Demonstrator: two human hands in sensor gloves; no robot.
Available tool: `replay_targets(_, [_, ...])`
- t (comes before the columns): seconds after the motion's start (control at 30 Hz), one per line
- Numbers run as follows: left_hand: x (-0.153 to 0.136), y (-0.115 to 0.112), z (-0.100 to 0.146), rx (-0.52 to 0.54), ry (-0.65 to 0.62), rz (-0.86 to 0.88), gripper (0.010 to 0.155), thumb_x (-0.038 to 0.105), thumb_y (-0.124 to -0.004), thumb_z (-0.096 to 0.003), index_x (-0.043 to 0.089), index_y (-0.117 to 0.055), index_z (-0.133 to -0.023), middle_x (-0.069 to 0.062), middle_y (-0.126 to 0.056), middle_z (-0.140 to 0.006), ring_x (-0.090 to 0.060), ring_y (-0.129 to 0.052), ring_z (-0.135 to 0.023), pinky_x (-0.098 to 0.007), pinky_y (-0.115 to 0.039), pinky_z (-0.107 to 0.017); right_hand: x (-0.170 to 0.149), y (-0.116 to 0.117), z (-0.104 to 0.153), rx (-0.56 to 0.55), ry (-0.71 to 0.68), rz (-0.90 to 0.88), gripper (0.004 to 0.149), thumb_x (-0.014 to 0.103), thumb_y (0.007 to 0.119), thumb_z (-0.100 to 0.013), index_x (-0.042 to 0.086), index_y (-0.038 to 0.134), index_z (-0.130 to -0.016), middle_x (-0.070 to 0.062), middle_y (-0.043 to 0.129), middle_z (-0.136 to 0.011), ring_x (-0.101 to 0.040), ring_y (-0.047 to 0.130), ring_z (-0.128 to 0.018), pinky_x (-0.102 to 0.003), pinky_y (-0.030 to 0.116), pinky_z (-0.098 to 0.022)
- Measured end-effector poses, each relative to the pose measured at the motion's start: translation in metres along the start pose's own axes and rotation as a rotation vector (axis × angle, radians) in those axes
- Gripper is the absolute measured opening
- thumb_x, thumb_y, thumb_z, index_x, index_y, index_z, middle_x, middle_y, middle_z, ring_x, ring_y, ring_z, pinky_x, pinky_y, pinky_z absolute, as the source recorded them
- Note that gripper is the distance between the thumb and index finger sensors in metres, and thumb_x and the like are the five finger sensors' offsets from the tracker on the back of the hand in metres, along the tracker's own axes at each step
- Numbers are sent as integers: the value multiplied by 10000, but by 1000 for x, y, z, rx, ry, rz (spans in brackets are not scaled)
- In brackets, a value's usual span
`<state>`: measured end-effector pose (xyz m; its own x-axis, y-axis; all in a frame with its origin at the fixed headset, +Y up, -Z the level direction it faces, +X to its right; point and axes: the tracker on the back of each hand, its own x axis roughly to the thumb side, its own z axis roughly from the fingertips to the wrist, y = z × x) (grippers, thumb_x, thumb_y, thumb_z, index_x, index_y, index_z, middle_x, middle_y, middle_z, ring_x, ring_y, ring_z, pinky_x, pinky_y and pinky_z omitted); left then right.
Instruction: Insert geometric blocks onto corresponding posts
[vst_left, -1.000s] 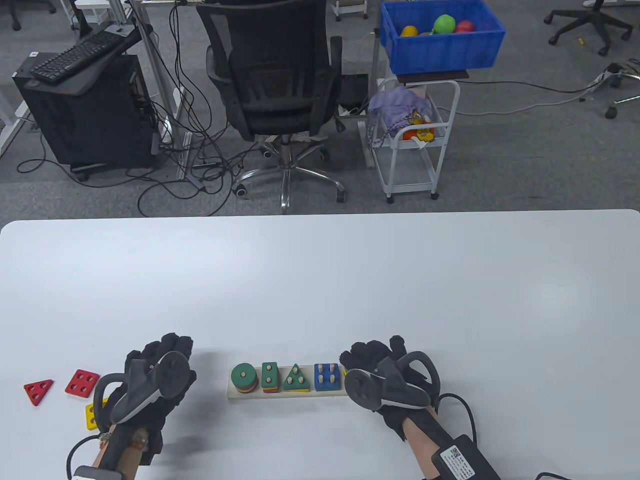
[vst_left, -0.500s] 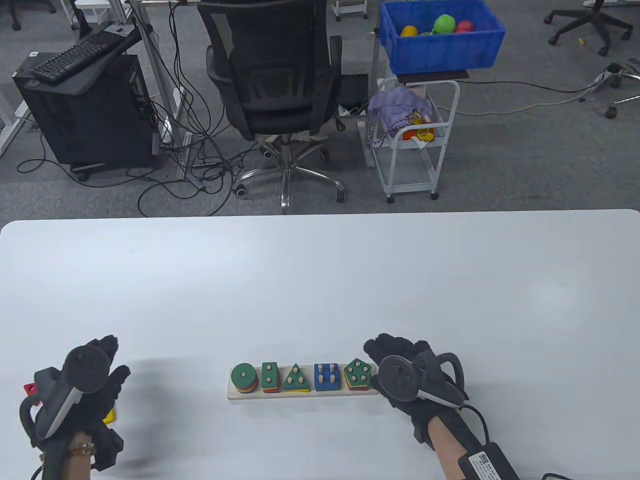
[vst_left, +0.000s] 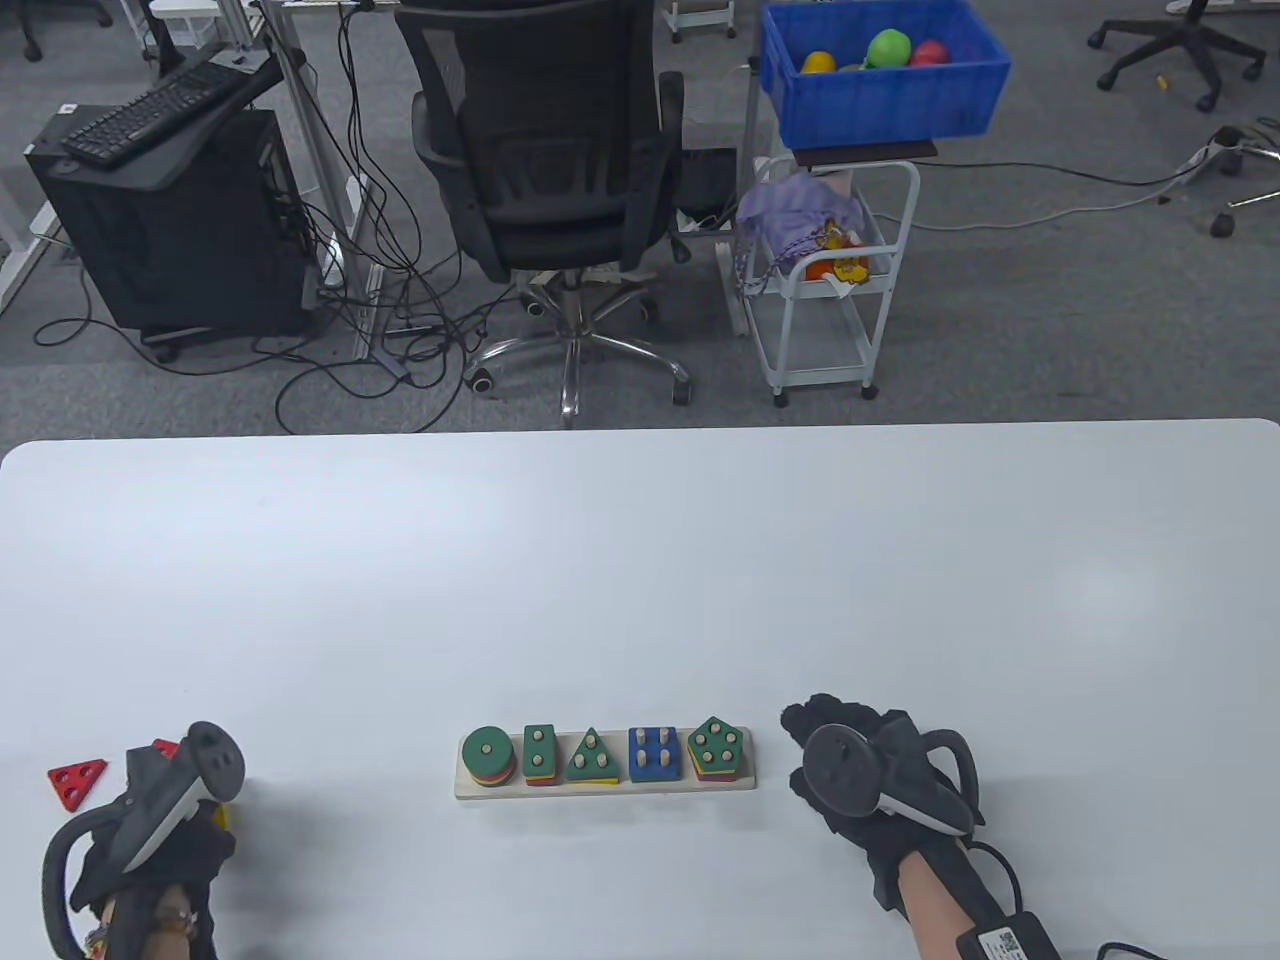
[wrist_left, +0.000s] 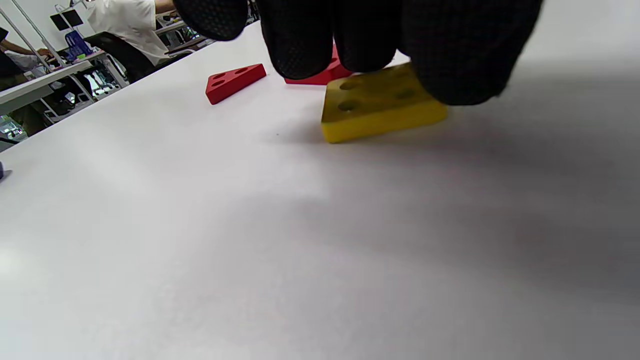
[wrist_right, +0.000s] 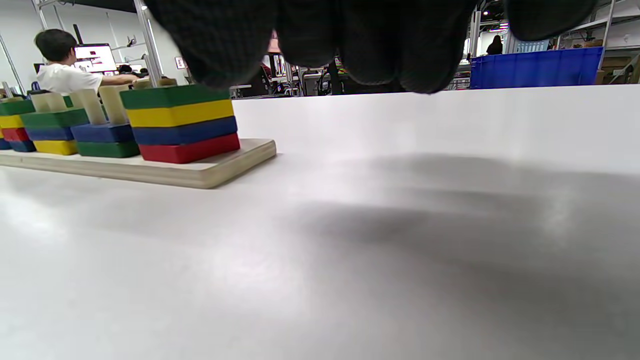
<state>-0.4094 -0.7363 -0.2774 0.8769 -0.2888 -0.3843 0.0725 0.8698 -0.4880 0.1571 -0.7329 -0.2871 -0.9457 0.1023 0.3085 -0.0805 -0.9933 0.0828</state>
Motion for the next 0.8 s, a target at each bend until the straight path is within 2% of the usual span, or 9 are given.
replay_targets(0.2, [13,-5,-1,53,30,-122,679,392,-922,-412,410,-626,-1023,121,-685,-1140,-184,-736,-1064,-518,-588,-796,1,1,0,17,0,4,585,397,764,-460,173,633,-984,-193,667,-1032,-459,739,-906,-740,579,-611])
replay_targets(0.27, [15,-6,-2,66,34,-152,690,403,-930,-377,419,-641,-1003,129,-718,-1109,-156,-754,-1046,-506,-595,-793,1,1,0,16,2,3,584,396,763,-461,172,634,-984,-192,667,-1032,-460,739,-906,-740,579,-610])
replay_targets(0.67, [9,-9,-4,108,-78,-73,708,456,-945,-362,364,-660,-1003,74,-750,-1086,-176,-772,-1016,-527,-577,-798,-2,0,1,10,9,1,575,400,755,-464,173,642,-980,-192,672,-1030,-459,743,-905,-740,579,-611])
replay_targets(0.8, [15,3,6,196,-157,-19,709,461,-950,-357,360,-667,-999,71,-758,-1080,-175,-779,-1011,-543,-568,-800,-2,-2,1,-2,10,-5,575,401,754,-465,172,643,-981,-194,672,-1030,-460,743,-903,-741,577,-611])
